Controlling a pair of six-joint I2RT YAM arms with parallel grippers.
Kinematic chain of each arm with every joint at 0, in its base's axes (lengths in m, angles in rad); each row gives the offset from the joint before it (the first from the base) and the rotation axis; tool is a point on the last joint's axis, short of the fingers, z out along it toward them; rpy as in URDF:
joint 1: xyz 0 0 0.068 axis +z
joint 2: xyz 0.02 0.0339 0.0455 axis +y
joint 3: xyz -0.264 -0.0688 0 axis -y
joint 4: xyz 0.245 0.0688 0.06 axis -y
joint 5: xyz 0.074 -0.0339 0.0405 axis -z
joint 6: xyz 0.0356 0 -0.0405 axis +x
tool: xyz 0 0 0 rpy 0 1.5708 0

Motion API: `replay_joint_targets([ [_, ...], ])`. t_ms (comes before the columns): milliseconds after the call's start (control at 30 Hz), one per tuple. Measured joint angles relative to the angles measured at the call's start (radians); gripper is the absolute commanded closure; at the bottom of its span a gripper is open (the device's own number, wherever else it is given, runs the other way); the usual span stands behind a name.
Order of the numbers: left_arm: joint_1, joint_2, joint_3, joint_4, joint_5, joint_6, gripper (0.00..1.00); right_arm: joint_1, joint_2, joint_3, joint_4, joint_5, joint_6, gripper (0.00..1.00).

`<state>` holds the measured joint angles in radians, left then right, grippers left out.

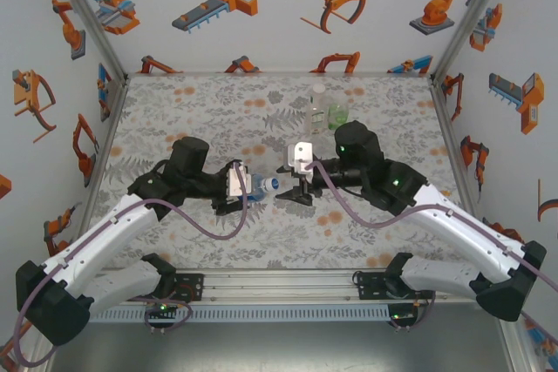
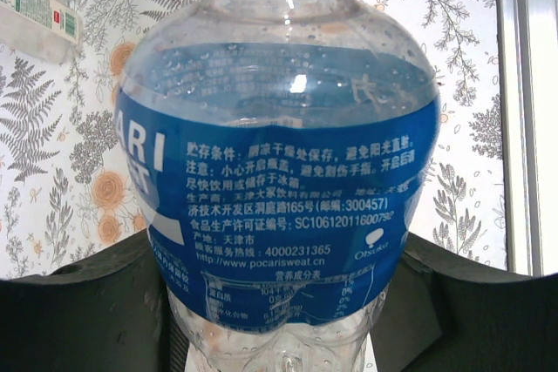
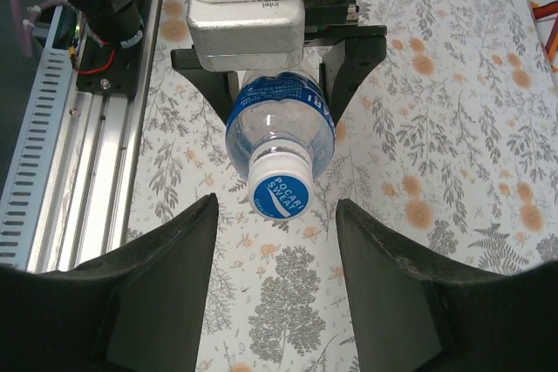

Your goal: Screw on the bottle caps

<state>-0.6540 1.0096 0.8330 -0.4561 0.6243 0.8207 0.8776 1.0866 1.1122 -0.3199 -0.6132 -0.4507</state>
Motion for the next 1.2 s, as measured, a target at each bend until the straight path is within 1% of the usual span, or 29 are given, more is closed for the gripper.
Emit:
replay_joint_targets([
  [167, 0.0, 0.002, 0.001, 0.0, 0.003, 0.0, 1.0, 0.004, 0.01, -0.006, 0.029, 0.0, -0.015, 0.5],
  [467, 0.0, 0.005, 0.001, 0.0, 0.005, 0.0, 1.0, 0.005, 0.037, -0.016, 0.049, 0.002, -0.022, 0.58],
  [533, 0.0, 0.007, 0.001, 0.0, 0.004, 0.0, 1.0, 0.005, 0.042, -0.018, 0.048, 0.002, -0.022, 0.65],
  [700, 0.0, 0.009, 0.001, -0.008, 0.0, 0.0, 1.0, 0.009, 0.05, -0.019, 0.049, 0.0, -0.018, 0.78],
  [800, 0.0, 0.009, 0.001, -0.009, 0.0, 0.0, 1.0, 0.009, 0.05, -0.02, 0.054, 0.005, 0.03, 0.84],
  [867, 0.0, 0.009, 0.001, -0.009, -0.002, -0.001, 1.0, 0.009, 0.05, -0.027, 0.073, 0.022, 0.108, 0.88],
  [967, 0.002, 0.01, 0.001, -0.019, -0.02, -0.001, 1.0, 0.009, 0.05, -0.054, 0.12, 0.078, 0.312, 0.93],
  [1033, 0.002, 0.013, 0.001, -0.025, -0.035, -0.004, 1.0, 0.009, 0.05, -0.069, 0.138, 0.135, 0.493, 0.97],
  [1200, 0.006, 0.019, 0.001, -0.025, -0.06, -0.018, 1.0, 0.011, 0.058, -0.082, 0.14, 0.271, 0.983, 0.99],
])
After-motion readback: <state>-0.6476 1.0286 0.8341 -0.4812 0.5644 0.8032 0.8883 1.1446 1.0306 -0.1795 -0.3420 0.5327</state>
